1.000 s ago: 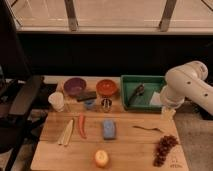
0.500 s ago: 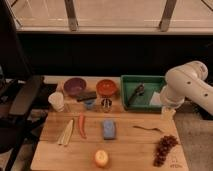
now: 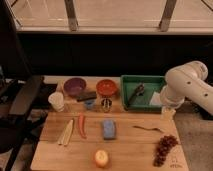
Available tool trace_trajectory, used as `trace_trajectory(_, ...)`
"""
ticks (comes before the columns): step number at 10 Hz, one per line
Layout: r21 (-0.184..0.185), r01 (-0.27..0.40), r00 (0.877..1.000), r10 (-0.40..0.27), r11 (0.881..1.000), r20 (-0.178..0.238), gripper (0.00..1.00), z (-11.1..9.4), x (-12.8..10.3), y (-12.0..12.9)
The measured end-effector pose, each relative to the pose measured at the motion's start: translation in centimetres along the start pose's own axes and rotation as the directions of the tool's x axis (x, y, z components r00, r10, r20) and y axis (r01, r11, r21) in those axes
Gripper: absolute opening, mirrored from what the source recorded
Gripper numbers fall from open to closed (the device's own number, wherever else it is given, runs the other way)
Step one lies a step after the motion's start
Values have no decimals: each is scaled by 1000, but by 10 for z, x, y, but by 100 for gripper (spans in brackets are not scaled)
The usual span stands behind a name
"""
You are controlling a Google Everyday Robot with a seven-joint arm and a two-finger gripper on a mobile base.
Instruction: Place brush in red bowl
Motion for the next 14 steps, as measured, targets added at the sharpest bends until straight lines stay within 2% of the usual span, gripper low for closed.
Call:
trace_trajectory(9,0,0,1000,0,1000,0,65,0,0,0)
trace_trajectory(11,14,14,1000,-14,1000,-3,65,-4,1,-1)
trace_trajectory(12,29,61,998,-61,998,-17,65,-10,-4,-7)
trace_trajectory(13,41,157,987,-156,987,-30,65,-21,-15,-18)
trace_trajectory(14,41,262,965,-260,964,-45,65,-31,-24,-27)
